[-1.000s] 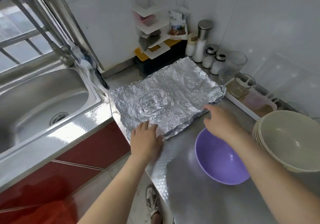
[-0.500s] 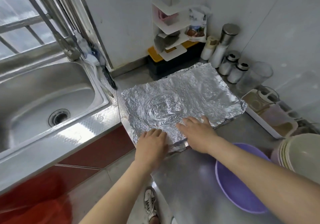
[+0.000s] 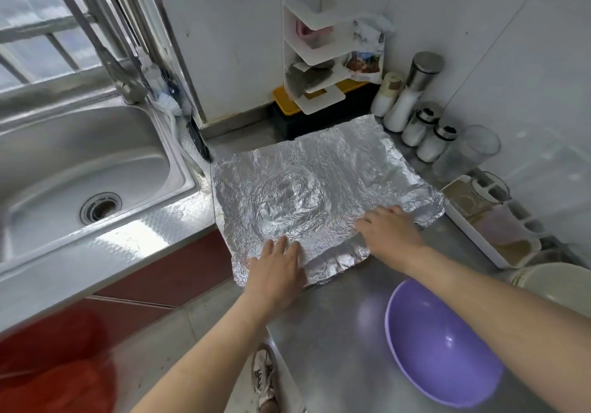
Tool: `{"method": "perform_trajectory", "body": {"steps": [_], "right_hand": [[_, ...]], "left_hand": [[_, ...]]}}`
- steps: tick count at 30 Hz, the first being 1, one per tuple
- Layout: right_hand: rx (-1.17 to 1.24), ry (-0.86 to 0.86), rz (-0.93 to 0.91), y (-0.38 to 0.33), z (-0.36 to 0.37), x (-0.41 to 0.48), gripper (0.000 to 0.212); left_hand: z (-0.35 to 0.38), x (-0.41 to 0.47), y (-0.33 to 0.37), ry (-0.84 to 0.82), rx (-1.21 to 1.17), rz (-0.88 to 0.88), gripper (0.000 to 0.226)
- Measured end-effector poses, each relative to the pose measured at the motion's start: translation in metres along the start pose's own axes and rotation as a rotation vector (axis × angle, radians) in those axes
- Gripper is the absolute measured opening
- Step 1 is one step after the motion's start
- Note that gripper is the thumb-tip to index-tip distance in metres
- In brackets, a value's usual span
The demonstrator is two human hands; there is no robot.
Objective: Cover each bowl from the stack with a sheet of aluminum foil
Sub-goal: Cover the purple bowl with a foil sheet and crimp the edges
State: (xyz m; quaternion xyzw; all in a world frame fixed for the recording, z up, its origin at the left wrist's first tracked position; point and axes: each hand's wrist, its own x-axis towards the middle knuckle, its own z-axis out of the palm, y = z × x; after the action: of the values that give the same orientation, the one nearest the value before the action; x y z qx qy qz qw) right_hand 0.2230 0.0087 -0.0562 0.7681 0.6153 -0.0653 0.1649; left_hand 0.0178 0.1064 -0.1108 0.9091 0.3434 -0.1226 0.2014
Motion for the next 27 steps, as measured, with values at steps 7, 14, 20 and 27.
{"method": "perform_trajectory", "body": {"steps": [7, 14, 20, 27], "right_hand": [[0.063, 0.424, -0.007, 0.003, -0.045, 0.005, 0.006], [0.201, 0.380, 0.251, 0.048, -0.091, -0.027, 0.011], [0.073, 0.338, 0.202, 0.017, -0.113, -0.063, 0.010], [-0.023, 0.165, -0.053, -0.097, -0.131, -0.070, 0.020]], "left_hand": [[-0.046, 0.004, 0.012, 0.332, -0.006, 0.010, 0.030], [-0.127, -0.019, -0.016, 0.775, -0.099, 0.284, 0.030], [-0.126, -0.039, -0.059, 0.606, 0.051, 0.044, 0.051], [-0.085, -0.065, -0.017, 0.494, -0.198, 0.250, 0.070]]}}
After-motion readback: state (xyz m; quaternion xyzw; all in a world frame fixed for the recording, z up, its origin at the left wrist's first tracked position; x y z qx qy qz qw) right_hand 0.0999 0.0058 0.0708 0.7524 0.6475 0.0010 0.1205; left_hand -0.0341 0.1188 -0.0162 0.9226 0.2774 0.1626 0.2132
